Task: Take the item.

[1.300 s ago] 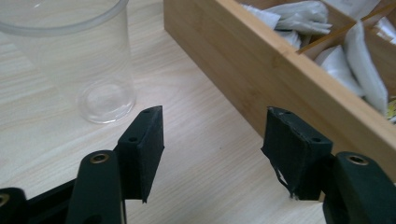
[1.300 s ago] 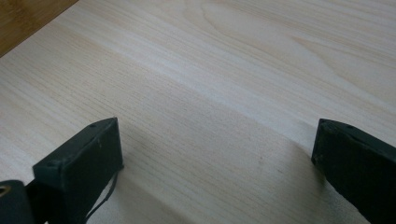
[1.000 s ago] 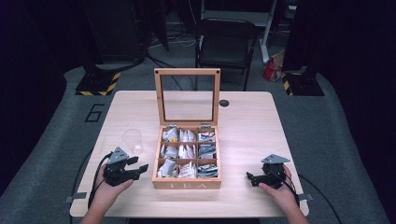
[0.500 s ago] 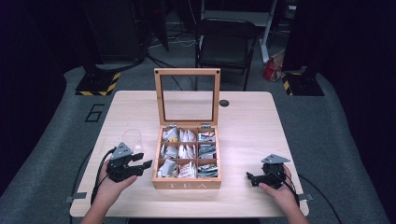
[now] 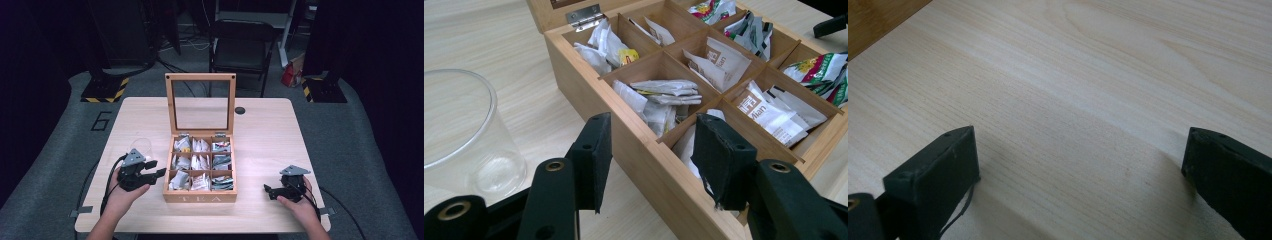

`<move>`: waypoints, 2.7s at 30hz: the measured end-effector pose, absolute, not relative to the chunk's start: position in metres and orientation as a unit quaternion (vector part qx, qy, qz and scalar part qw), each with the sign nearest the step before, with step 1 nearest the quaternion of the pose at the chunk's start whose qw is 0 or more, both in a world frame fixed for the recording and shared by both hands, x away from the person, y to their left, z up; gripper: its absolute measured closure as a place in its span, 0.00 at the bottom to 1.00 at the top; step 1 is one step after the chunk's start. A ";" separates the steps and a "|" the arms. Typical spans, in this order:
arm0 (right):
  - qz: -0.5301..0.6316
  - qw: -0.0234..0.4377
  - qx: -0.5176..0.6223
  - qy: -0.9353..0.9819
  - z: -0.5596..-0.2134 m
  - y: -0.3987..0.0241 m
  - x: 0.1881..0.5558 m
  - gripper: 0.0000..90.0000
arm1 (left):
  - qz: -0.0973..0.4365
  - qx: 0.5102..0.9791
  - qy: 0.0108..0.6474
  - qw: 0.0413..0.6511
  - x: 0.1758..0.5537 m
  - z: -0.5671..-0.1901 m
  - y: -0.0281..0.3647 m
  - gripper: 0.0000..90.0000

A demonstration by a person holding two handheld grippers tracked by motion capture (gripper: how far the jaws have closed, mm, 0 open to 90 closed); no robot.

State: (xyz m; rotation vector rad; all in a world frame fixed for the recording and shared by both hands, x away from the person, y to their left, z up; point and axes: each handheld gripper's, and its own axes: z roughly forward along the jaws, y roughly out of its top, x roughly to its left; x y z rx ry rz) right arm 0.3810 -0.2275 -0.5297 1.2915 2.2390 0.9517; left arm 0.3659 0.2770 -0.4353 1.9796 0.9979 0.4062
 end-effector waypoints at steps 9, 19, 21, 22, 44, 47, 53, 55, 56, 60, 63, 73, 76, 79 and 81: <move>0.339 0.192 0.460 0.798 -0.530 -0.228 0.381 0.01 | 0.160 0.789 0.406 0.433 0.368 -0.432 0.270 0.55; 0.340 0.192 0.461 0.797 -0.530 -0.227 0.381 0.01 | 0.152 0.793 0.399 0.434 0.372 -0.432 0.256 0.58; 0.339 0.192 0.460 0.798 -0.530 -0.228 0.381 0.01 | 0.146 0.796 0.397 0.434 0.373 -0.432 0.254 0.59; 0.340 0.192 0.460 0.798 -0.530 -0.227 0.381 0.01 | 0.145 0.795 0.396 0.435 0.374 -0.432 0.252 0.59; 0.339 0.192 0.461 0.797 -0.530 -0.227 0.381 0.01 | 0.115 0.812 0.377 0.430 0.382 -0.439 0.227 0.74; 0.339 0.192 0.460 0.798 -0.530 -0.227 0.381 0.01 | 0.114 0.814 0.377 0.426 0.383 -0.442 0.224 0.75; 0.340 0.191 0.460 0.798 -0.530 -0.227 0.381 0.01 | 0.115 0.823 0.372 0.413 0.385 -0.445 0.218 0.82; 0.339 0.192 0.460 0.798 -0.530 -0.228 0.381 0.01 | 0.109 0.821 0.376 0.414 0.385 -0.445 0.218 0.83; 0.339 0.192 0.460 0.798 -0.530 -0.228 0.381 0.01 | 0.107 0.821 0.377 0.415 0.385 -0.446 0.218 0.84; 0.339 0.191 0.460 0.798 -0.530 -0.228 0.381 0.01 | 0.105 0.820 0.375 0.420 0.385 -0.446 0.218 0.84; 0.339 0.192 0.460 0.798 -0.530 -0.228 0.381 0.01 | 0.101 0.821 0.377 0.416 0.386 -0.447 0.218 0.82; 0.339 0.192 0.461 0.797 -0.530 -0.227 0.381 0.01 | 0.098 0.827 0.370 0.412 0.384 -0.448 0.222 0.93; 0.339 0.192 0.460 0.798 -0.530 -0.227 0.381 0.01 | 0.097 0.827 0.369 0.413 0.382 -0.447 0.224 0.97; 0.339 0.192 0.460 0.798 -0.530 -0.227 0.381 0.01 | 0.097 0.826 0.369 0.415 0.380 -0.446 0.227 0.98; 0.340 0.192 0.460 0.797 -0.530 -0.227 0.381 0.01 | 0.094 0.825 0.370 0.417 0.378 -0.444 0.229 0.98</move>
